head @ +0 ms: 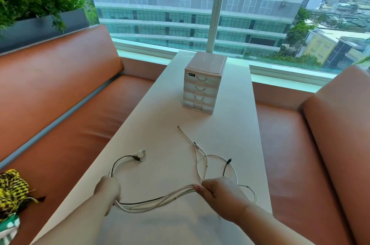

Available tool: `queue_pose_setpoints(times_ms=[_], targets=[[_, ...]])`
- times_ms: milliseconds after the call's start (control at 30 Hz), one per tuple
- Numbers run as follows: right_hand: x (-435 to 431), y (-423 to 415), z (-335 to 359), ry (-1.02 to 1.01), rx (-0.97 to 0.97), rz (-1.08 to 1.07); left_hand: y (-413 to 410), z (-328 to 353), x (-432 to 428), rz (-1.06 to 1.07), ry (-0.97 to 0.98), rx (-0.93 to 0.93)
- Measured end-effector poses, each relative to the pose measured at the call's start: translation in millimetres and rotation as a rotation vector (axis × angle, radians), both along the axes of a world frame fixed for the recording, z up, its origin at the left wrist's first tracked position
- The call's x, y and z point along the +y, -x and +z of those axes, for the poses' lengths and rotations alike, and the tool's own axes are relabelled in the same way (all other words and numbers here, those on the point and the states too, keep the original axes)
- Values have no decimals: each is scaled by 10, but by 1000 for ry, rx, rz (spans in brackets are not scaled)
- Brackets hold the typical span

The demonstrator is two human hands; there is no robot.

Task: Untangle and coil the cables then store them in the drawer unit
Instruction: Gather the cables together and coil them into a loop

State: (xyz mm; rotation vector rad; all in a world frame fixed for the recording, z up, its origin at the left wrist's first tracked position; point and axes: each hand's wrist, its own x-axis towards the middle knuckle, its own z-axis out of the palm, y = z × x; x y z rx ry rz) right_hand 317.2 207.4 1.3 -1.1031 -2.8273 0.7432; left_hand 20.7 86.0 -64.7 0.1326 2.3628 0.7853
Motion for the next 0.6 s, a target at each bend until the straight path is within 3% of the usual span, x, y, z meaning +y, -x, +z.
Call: queue_pose_setpoints(times_ms=[67,233,300,367,433,467,533,600], targets=[[-4,2,-39,-4,-4,8,0,13,-11,-71,24,15],[-18,12,-82,-1,-1,12,49,99,-72,-385,232,249],[-37,19,-80,4,0,8,32,156,-66,-370,241,322],[-68,27,-61,11,-7,8,-71,231,-32,-369,68,530],[-97,39,-43,6,-12,13,-286,313,52,-512,-246,772],[-110,48,-34,0,-14,24,-457,395,90,-593,-403,788],[-145,81,11,-36,-21,64,-847,612,115,-751,-607,527],[-186,118,65,-79,-6,117,-1146,751,95,-804,-597,138]])
